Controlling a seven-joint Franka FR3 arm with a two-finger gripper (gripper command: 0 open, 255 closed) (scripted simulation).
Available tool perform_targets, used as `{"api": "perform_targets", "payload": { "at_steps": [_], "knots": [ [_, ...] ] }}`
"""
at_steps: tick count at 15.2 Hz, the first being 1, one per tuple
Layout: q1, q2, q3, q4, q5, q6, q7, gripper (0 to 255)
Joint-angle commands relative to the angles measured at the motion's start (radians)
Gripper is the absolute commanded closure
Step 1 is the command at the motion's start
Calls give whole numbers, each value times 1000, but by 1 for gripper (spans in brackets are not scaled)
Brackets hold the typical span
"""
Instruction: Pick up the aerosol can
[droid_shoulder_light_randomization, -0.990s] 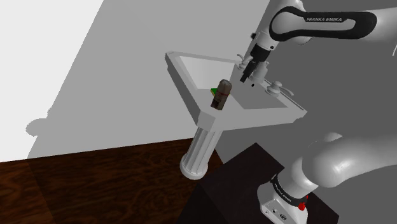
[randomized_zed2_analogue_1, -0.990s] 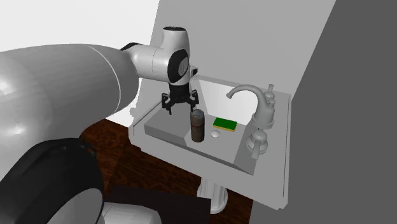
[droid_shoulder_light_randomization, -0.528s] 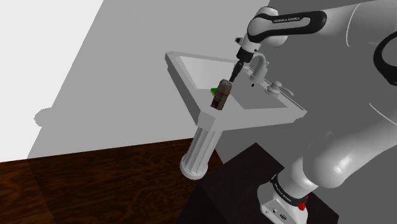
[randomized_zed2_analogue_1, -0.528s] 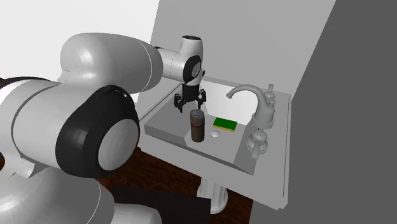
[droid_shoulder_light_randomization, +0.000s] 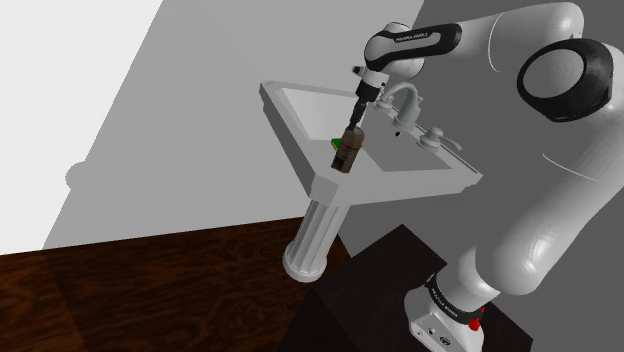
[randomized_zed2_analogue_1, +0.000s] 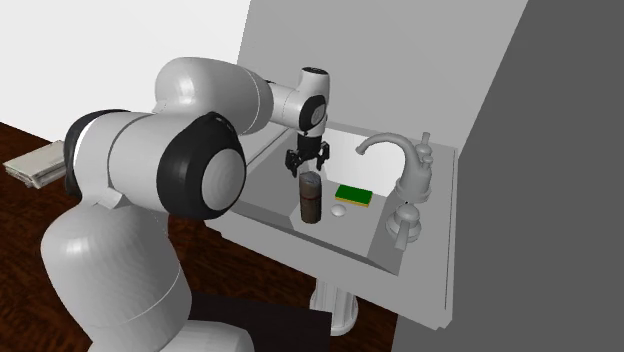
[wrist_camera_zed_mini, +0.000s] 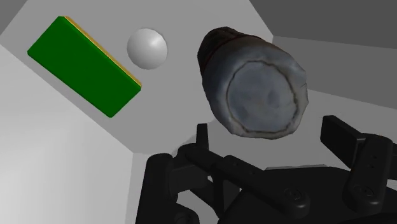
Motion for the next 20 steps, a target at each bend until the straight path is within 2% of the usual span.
{"api": "perform_targets", "payload": {
  "at_steps": [1, 6, 7, 16, 20],
  "knots": [
    [-1, 11, 1, -15, 6, 25, -7, 0],
    [-2, 28, 3, -43, 15, 68, -16, 0],
    [-1, 30, 3, -41, 16, 68, -16, 255],
    [-2, 28, 3, -43, 15, 68, -16, 255],
    [0, 9, 1, -11, 5, 19, -6, 255]
  ]
}}
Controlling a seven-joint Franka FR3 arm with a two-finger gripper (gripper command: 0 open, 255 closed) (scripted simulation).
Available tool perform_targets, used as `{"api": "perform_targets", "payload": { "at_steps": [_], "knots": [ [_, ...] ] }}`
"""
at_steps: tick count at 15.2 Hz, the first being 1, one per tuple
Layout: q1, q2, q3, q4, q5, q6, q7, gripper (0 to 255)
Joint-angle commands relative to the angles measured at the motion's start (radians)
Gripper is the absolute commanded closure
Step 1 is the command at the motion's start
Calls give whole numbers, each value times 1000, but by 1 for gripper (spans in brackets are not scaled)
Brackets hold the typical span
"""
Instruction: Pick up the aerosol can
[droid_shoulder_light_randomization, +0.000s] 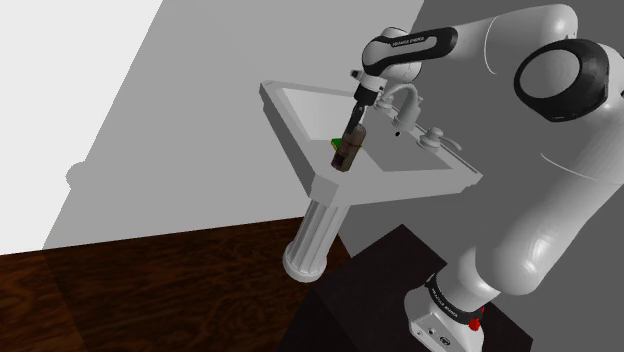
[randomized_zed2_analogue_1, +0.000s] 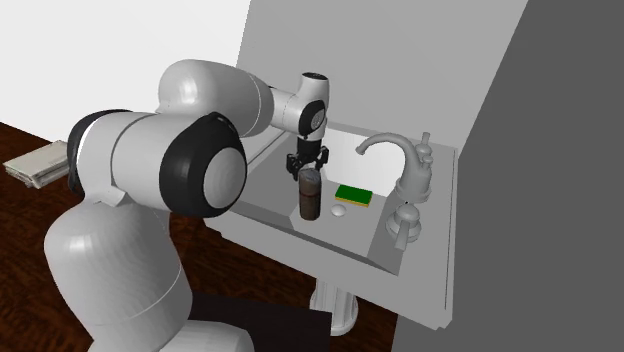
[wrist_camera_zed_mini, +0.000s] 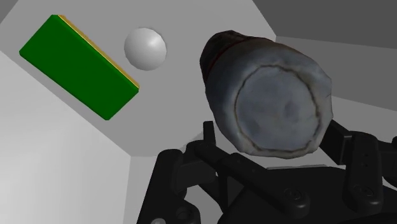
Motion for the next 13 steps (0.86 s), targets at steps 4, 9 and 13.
{"api": "perform_targets", "payload": {
  "at_steps": [4, 9, 13],
  "knots": [
    [0, -19, -2, 43, -10, -61, 9, 255],
    [0, -34, -3, 92, -19, -124, 19, 255],
    [0, -39, -4, 115, -22, -151, 22, 255]
  ]
}}
